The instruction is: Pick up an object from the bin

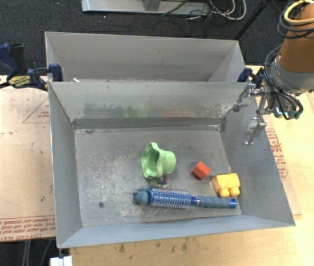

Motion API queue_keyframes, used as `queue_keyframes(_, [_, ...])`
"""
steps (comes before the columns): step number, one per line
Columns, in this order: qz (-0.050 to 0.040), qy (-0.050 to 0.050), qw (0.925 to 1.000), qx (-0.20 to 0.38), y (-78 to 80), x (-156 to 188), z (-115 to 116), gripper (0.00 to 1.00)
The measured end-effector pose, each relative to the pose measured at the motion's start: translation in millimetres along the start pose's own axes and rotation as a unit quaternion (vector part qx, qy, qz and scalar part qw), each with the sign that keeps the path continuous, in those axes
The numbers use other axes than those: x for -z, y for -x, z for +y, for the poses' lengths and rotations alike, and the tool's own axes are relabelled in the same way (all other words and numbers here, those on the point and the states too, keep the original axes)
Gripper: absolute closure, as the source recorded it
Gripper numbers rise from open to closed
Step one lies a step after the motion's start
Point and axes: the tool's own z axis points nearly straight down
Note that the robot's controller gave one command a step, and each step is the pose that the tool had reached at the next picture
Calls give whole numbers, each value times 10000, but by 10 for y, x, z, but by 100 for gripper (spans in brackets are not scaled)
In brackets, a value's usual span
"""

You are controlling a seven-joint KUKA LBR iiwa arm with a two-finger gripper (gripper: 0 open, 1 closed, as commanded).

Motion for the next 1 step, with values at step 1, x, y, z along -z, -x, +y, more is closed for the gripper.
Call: queue_keyframes(1, [-18, 9, 9998, -173, -219, -1484, 386, 0])
